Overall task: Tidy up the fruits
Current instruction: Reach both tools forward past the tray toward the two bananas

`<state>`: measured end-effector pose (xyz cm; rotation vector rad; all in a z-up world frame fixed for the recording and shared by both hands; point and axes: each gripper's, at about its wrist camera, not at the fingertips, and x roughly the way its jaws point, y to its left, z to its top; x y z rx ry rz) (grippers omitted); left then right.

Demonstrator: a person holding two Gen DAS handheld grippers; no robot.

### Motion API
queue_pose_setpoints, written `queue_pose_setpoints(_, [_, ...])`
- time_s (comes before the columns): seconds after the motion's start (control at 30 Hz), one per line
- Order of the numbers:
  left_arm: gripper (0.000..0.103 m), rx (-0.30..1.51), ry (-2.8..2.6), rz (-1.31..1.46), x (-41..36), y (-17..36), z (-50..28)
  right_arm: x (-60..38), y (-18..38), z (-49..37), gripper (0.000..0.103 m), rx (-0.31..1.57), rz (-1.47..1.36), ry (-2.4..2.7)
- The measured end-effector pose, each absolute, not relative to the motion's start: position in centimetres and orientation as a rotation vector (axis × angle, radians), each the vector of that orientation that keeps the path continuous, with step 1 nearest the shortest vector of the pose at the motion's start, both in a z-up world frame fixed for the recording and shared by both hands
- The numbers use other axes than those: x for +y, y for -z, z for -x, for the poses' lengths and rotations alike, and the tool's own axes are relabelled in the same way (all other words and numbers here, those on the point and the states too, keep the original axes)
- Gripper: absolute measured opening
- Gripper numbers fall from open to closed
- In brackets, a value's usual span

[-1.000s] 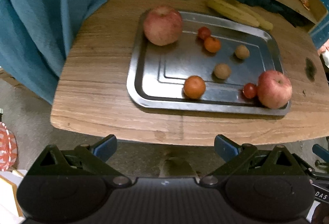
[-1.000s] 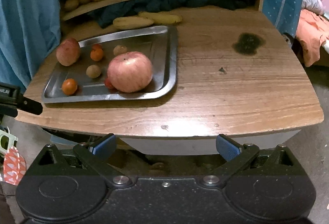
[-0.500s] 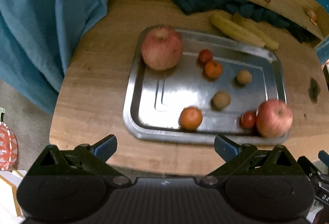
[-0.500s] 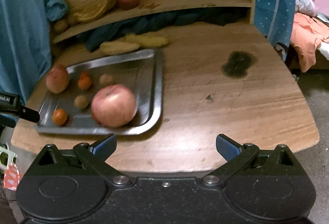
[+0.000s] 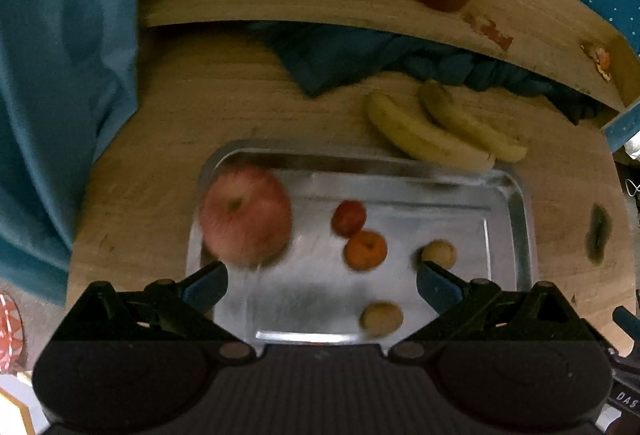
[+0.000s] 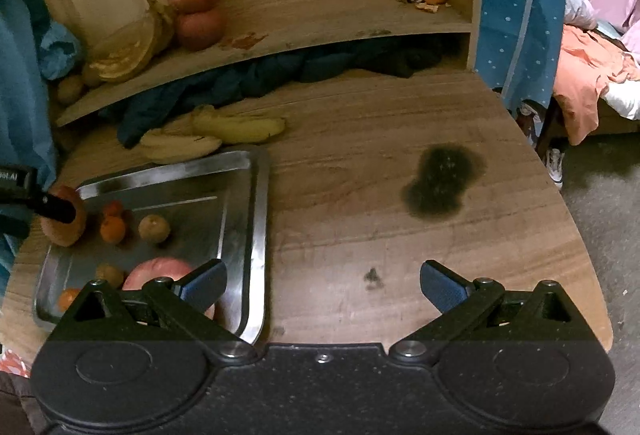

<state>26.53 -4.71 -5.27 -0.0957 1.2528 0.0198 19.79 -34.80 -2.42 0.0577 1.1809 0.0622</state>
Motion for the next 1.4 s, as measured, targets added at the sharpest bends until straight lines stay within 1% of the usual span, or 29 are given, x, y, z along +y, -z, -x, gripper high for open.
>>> queue_pose_setpoints(0.33, [0.103, 1.246, 0.116, 0.114, -6.7, 5.6, -31.3, -33.2, 4.3, -23.2, 0.102, 1.236, 0.012, -0.081])
queue_pose_setpoints(0.7, [0.103, 1.300, 0.178, 0.139, -7.1, 7.5, -36.9, -31.1, 5.0, -27.9, 0.102, 1.201, 0.087, -0.085])
queue_pose_setpoints(0.93, [0.103, 1.339, 0.149, 0.206, -6.3, 9.1, -39.9, -29.0, 5.8, -32.0, 0.102, 1.197, 0.169, -0.133])
queue_pose_setpoints(1.4, [0.102, 1.411, 0.193, 0.307, -5.7, 12.1, -41.9, -24.4, 8.5, -38.2, 0.102, 1.213, 0.384, -0.310])
